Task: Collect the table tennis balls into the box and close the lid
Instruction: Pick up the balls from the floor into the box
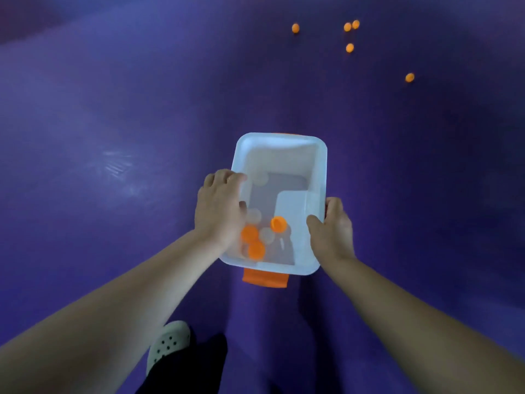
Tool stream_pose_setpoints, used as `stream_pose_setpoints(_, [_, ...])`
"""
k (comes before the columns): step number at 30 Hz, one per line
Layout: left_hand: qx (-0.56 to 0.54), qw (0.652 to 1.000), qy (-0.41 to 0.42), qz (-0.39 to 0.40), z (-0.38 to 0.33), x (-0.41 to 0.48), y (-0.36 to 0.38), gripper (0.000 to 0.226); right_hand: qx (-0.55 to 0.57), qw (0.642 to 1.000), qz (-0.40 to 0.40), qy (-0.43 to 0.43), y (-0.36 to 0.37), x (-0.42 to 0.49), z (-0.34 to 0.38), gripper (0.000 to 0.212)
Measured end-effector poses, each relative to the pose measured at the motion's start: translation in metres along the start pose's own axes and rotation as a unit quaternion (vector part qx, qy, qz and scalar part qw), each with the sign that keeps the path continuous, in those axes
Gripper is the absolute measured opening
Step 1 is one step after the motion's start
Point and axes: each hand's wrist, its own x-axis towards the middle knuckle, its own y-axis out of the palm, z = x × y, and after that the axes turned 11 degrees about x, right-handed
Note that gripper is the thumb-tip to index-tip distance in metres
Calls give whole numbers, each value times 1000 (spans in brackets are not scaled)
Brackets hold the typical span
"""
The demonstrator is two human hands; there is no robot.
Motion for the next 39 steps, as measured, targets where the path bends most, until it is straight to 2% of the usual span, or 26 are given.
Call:
stream_pose_setpoints(8, [-37,988,-147,34,13,-79,-196,59,-17,996,82,-35,-39,-99,174,13])
stream_pose_setpoints(16, [-54,957,-286,-13,65,-178,-360,60,-57,971,202,-114,-17,-209,317,15])
stream_pose_setpoints(22, [-57,937,-344,-29,160,-236,-446,60,-87,941,288,-157,67,-274,406,15])
stream_pose_setpoints(30, [-49,907,-417,-37,303,-271,-550,59,-133,901,359,-204,204,-341,518,11])
stream_pose_setpoints(39, [-89,867,-481,-91,380,-266,-601,58,-160,859,406,-267,296,-354,606,13])
